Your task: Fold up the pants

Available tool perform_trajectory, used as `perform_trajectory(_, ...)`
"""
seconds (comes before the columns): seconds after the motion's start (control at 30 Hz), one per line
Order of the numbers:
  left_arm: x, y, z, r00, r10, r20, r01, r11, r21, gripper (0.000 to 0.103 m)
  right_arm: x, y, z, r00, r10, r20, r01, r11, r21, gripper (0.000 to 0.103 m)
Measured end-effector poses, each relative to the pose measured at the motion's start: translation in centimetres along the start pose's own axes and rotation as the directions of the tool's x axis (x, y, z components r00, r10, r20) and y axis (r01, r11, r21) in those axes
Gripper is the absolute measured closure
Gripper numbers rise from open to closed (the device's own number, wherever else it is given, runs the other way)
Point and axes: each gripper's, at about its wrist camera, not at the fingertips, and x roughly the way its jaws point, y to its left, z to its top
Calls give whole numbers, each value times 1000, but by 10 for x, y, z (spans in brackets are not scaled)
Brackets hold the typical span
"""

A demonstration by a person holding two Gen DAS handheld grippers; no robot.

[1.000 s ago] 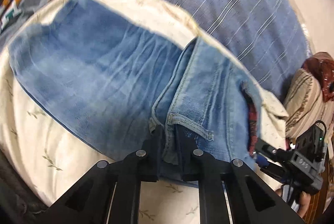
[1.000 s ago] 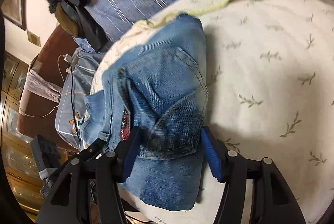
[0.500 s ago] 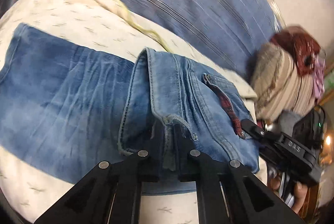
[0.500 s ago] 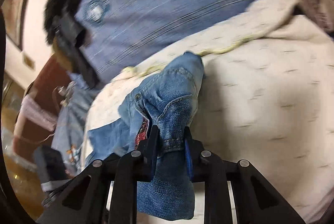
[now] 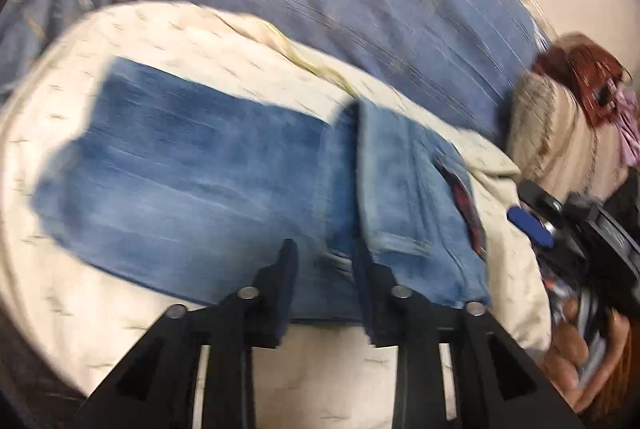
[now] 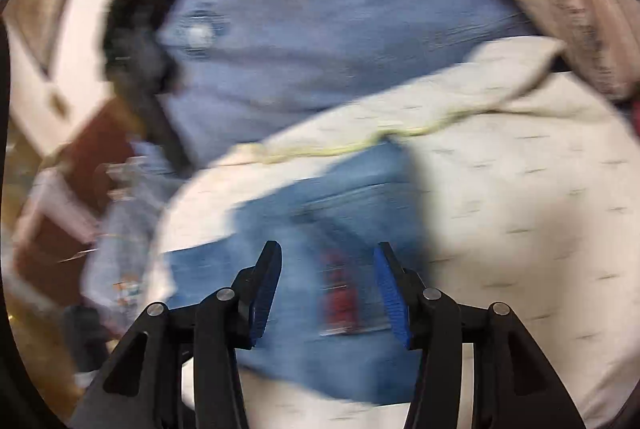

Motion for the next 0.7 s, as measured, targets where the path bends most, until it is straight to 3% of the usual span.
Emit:
perform_trajectory(0.1,-13,25,0,998,55,-7,-55,997,-49,57,22,34,-19,997,62,-55,-66,995,-72,53)
perform_trajectory(0.17,-15,46,0,994,108,-7,-108,984,-139,54,35,53,-32,995,59,-83,-69,990,-126,53)
perform_trajectory(0.23,-20,64,-1,993,116,-3,-113,966,-232,54,43,63,-47,993,55,-107,-70,987,-146,49)
perform_trajectory(0.3,-29,79,-5,994,108,28,-94,944,-315,54,51,66,-62,989,73,-131,-91,986,-142,35)
perform_trajectory(0.37,-42,91,-8,983,169,66,-134,920,-368,50,66,75,-67,985,75,-153,-98,985,-143,29)
perform_trajectory(0.47,-49,110,-14,974,218,55,-173,884,-434,44,70,75,-77,983,69,-172,-95,985,-147,28)
perform_trajectory(0.6,-29,114,-17,983,184,-24,-174,869,-462,46,73,80,-83,983,48,-176,-82,978,-194,26)
perform_trajectory(0.7,-19,112,-9,978,206,-18,-190,859,-475,50,76,83,-84,977,32,-210,-80,971,-225,27)
